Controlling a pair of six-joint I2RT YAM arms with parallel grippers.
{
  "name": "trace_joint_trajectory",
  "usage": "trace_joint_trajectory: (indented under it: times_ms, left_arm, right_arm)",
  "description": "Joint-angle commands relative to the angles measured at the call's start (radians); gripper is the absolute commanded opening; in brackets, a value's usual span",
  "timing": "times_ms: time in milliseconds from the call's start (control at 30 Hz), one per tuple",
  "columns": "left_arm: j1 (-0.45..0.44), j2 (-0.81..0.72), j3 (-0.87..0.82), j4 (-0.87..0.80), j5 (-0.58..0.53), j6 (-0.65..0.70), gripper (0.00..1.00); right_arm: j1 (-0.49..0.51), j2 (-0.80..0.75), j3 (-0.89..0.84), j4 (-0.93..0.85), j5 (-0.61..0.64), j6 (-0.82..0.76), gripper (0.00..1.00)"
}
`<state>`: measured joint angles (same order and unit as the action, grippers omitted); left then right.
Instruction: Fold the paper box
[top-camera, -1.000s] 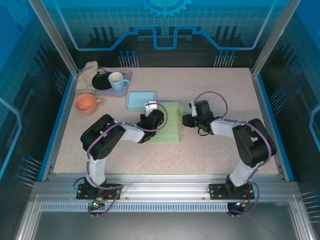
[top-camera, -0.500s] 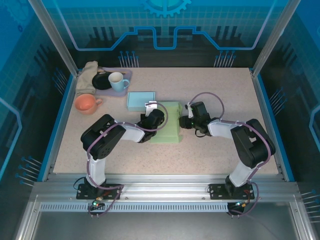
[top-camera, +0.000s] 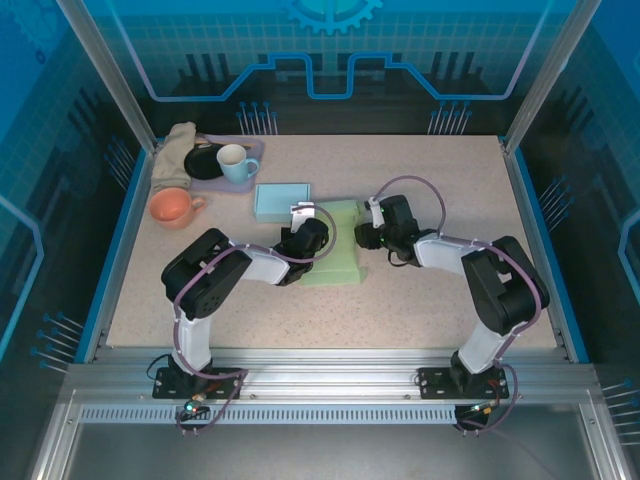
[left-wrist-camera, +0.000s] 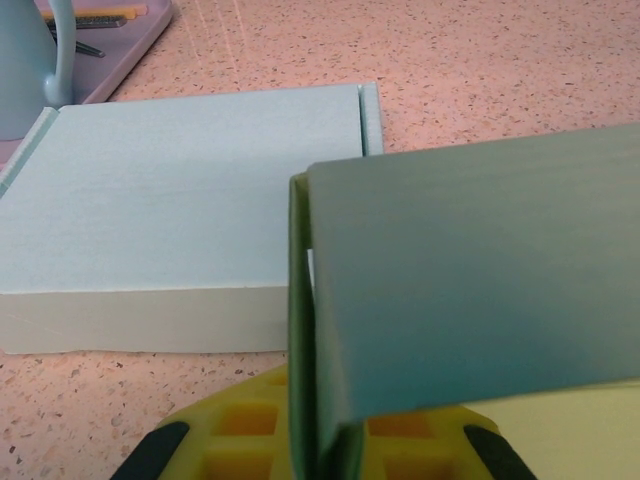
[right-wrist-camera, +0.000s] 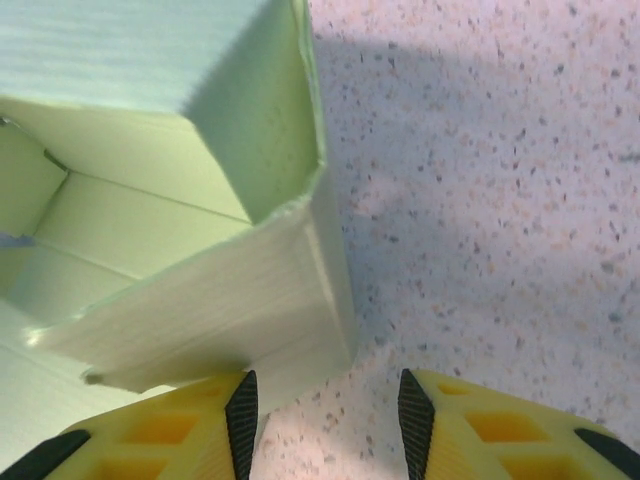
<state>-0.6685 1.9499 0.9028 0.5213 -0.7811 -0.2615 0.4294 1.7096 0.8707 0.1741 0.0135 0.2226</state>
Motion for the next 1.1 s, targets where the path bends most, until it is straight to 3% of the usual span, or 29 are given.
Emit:
trace_joint_trajectory:
  times_ms: [0,400,800,1067]
  left_arm:
    - [-0.004,0.023,-0.004,-0.032,0.040,0.033,0.08]
    - [-0.005,0.026,0.004,-0.043,0.041,0.036,0.08]
    - [-0.003,0.025,-0.001,-0.037,0.048,0.040,0.08]
    - [-0.005,0.022,-0.008,-0.028,0.052,0.042,0.08]
  right_arm:
    - [0.006,0.027,0.056,0.054,-0.038,-0.040,0.43]
    - [0.011,0.079,0.075,0.091,-0.103,-0.077,0.32]
    - [0.003,0.107,0.097,0.072,0.016,-0.124,0.41]
    - [-0.050,0.119,0.123,0.061,-0.137,-0.153,0.44]
